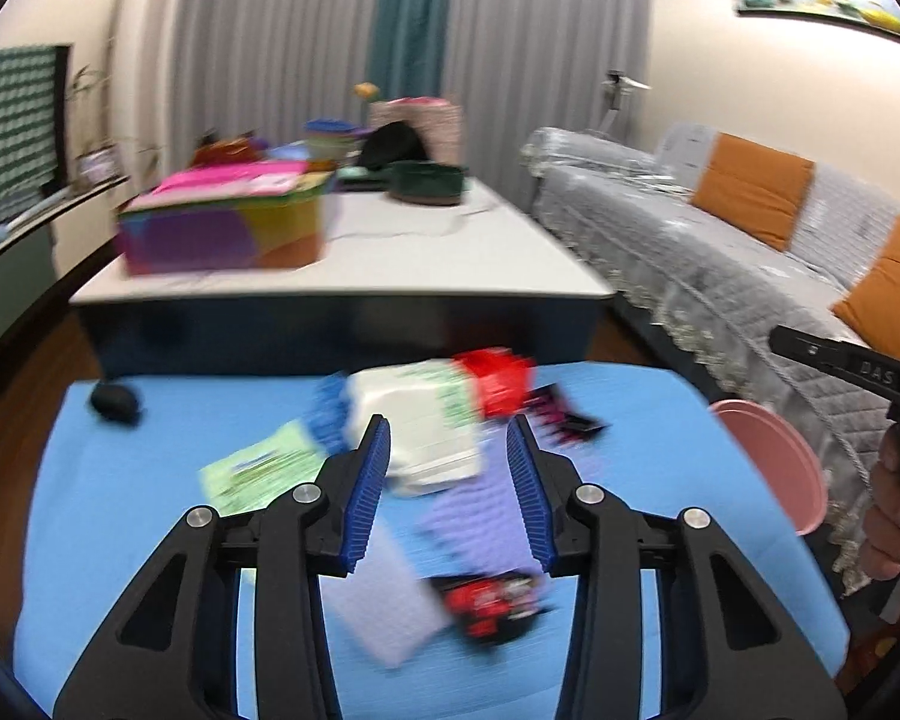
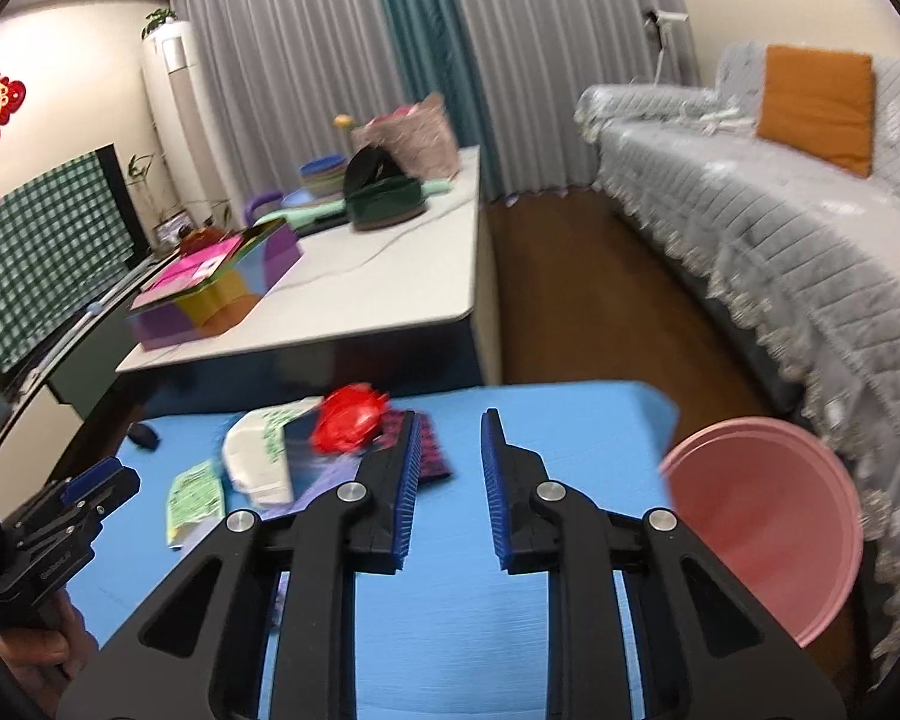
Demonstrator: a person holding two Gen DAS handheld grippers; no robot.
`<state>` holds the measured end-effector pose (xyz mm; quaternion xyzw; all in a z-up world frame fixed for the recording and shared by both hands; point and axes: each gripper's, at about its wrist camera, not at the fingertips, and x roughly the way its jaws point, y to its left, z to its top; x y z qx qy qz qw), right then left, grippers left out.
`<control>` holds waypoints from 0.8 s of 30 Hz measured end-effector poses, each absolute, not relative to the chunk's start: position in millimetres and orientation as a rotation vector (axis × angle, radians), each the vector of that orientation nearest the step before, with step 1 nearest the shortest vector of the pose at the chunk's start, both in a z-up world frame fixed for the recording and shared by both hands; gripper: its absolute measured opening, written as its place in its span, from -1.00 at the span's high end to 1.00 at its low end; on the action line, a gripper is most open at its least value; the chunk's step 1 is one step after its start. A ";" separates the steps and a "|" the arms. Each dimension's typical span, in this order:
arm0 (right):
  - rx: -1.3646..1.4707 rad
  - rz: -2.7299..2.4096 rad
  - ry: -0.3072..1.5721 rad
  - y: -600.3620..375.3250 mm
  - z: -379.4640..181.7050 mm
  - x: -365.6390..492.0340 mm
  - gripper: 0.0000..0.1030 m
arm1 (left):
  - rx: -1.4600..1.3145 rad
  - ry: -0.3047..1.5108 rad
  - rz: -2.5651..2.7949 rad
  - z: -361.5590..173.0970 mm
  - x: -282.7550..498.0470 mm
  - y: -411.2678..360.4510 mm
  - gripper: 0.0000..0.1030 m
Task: Collect trash
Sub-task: 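Return both tools to the table and reach toward the green wrapper and purple net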
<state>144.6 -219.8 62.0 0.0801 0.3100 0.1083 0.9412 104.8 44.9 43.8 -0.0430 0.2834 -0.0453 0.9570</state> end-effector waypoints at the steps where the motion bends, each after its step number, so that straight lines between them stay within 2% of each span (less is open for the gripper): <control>1: 0.163 0.232 0.646 -211.9 55.8 148.1 0.58 | -0.108 0.587 -0.065 36.7 104.4 59.1 0.31; 6: 0.157 0.261 0.704 -184.3 27.6 159.3 0.58 | -0.124 0.626 0.009 10.2 104.0 96.0 0.33; 13: 0.108 0.280 0.760 -158.8 -10.5 172.4 0.56 | -0.078 0.713 0.024 -27.7 115.7 109.7 0.33; 19: 0.114 0.315 0.840 -146.2 -35.4 186.2 0.41 | -0.087 0.785 0.023 -43.8 126.4 114.5 0.34; 24: 0.128 0.333 0.913 -142.0 -52.1 195.6 0.39 | -0.069 0.838 0.019 -58.0 130.5 112.0 0.34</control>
